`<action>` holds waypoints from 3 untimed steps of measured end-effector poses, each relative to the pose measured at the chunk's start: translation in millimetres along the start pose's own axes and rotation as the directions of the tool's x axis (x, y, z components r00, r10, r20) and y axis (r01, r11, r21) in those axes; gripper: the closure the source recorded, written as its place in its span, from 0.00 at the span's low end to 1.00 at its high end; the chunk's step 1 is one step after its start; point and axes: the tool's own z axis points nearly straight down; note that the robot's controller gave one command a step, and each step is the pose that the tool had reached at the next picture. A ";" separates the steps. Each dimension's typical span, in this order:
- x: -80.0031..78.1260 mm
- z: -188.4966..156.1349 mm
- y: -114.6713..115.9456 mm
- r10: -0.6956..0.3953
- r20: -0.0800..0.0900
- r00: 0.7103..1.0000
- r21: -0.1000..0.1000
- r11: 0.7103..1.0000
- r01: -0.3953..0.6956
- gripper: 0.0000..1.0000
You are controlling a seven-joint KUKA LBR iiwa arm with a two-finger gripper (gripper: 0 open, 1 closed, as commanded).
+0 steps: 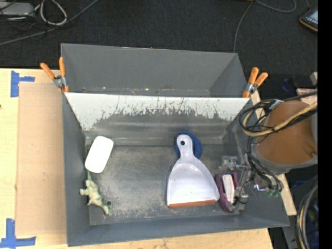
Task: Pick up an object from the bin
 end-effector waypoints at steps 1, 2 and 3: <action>0.0 0.0 0.0 0.000 0.000 1.000 0.000 1.000 0.000 0.00; -2.0 45.4 -14.3 0.094 0.002 0.996 -0.001 0.996 -0.094 0.00; 0.7 60.6 -7.7 -0.069 0.012 0.998 0.002 0.998 0.069 0.00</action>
Offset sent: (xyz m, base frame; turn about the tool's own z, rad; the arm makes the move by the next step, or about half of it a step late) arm 0.0012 -0.0204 -0.0623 0.1242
